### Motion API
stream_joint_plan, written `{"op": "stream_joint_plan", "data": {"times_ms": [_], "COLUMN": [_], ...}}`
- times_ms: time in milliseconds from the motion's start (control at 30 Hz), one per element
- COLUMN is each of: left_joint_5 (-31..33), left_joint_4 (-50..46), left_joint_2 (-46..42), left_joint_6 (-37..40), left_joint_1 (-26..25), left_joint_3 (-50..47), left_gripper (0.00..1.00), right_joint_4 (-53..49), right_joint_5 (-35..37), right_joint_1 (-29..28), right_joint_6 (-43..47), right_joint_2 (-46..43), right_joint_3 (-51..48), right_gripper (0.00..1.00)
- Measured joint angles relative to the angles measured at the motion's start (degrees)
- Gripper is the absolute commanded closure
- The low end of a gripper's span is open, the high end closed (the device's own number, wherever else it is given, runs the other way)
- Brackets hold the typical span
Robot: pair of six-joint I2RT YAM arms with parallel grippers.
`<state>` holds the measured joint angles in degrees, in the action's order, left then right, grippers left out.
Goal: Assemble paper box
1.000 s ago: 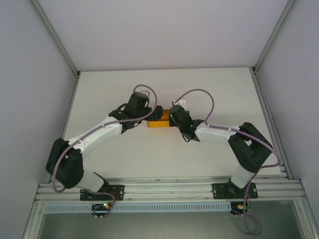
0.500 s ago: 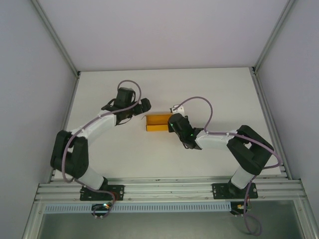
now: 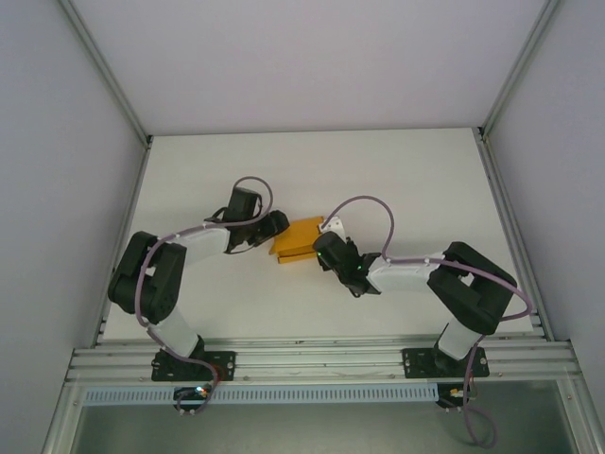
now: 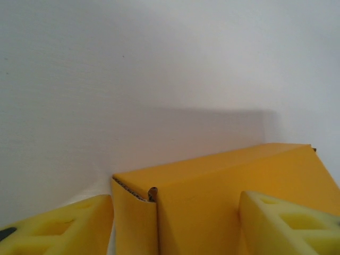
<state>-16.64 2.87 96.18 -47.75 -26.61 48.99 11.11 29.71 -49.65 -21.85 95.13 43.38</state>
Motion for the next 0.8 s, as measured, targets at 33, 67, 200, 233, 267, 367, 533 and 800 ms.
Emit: {"op": "stream_joint_plan", "data": {"times_ms": [33,67,200,233,267,367,533,800], "left_joint_5": [-0.09,-0.11,-0.74,-0.92,-1.09,-1.42,-1.97,-2.56], "left_joint_4": [0.79,1.38,3.58,4.09,4.55,6.14,10.21,18.88], "left_joint_2": [0.00,0.00,0.90,1.11,1.27,1.40,1.40,1.46], "left_joint_6": [-0.42,-0.39,-0.70,-0.74,-0.61,-0.37,1.09,3.74], "left_joint_1": [-0.31,-0.50,-1.27,-1.36,-1.40,-1.49,-1.49,-1.42], "left_joint_3": [-0.28,-0.42,-0.50,-0.55,-0.61,-1.29,-3.76,-8.02], "left_gripper": [0.50,0.52,0.64,0.68,0.69,0.70,0.72,0.78], "right_joint_4": [-1.09,-2.03,-5.62,-6.62,-7.48,-10.32,-14.51,-12.98], "right_joint_5": [0.00,-0.02,-0.63,-0.85,-1.18,-2.29,-6.58,-20.17], "right_joint_1": [-0.37,-0.68,-1.49,-1.53,-1.60,-1.62,-1.53,6.45], "right_joint_6": [-0.31,-0.68,-2.21,-2.71,-2.97,-4.13,-4.15,-5.88], "right_joint_2": [-0.26,-0.74,-4.98,-6.29,-7.54,-11.47,-18.64,-23.30], "right_joint_3": [0.00,-0.07,-1.57,-2.19,-2.82,-5.38,-10.12,-10.86], "right_gripper": [0.75,0.73,0.56,0.51,0.46,0.28,0.00,0.00]}}
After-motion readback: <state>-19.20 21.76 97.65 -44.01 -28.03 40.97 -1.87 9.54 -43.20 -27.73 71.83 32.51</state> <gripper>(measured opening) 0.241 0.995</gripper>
